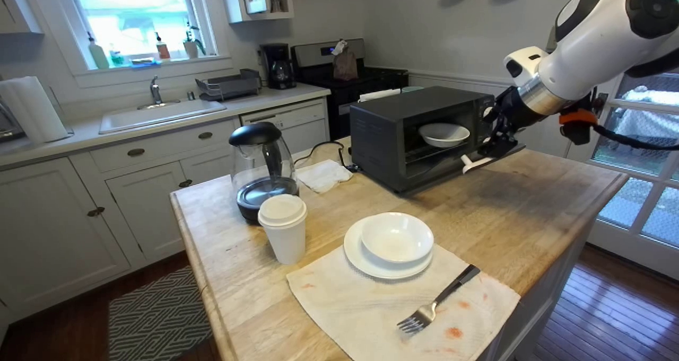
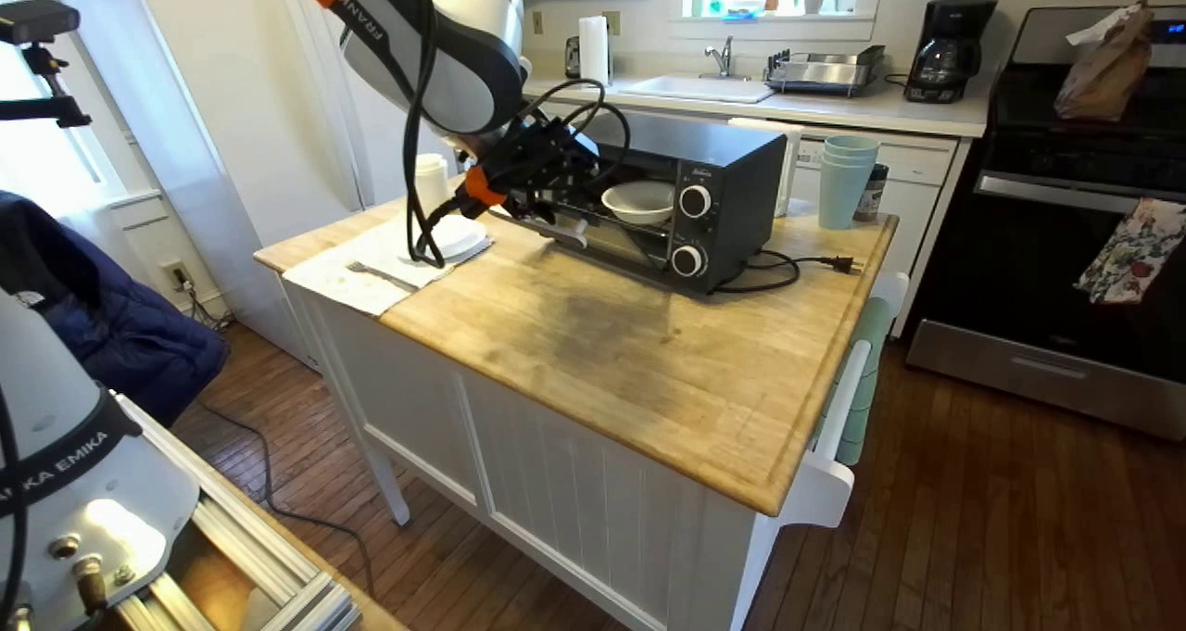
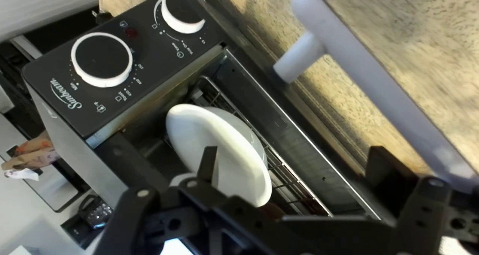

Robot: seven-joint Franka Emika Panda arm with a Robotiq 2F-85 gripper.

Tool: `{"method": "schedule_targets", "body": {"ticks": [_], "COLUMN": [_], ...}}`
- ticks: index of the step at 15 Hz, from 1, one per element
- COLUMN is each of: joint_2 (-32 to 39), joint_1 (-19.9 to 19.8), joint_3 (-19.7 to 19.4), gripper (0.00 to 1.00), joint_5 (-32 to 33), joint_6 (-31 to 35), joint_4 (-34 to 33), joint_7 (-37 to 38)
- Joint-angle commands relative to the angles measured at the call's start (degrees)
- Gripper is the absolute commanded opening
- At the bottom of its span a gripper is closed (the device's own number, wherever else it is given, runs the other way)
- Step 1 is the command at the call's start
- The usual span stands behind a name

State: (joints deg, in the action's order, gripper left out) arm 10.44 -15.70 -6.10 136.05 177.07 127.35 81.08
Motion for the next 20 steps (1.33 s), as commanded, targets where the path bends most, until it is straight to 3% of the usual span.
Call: {"method": "schedule_targets", "body": {"ticks": [1, 11, 12, 20], "joint_2": [-0.6, -0.1, 0.0, 1.4], "joint_1": [-0.3, -1.6, -2.1, -7.4], "joint_3": [-0.8, 2.2, 2.6, 7.5], "gripper": [1.00, 1.00, 1.00, 1.00], "joint_5": [2.7, 11.0, 8.1, 7.9], "joint_6": [3.0, 8.4, 9.2, 12.8], "joint_4": [-4.7, -9.3, -9.5, -13.0], "joint_7": [-5.0, -13.6, -17.8, -25.4]}}
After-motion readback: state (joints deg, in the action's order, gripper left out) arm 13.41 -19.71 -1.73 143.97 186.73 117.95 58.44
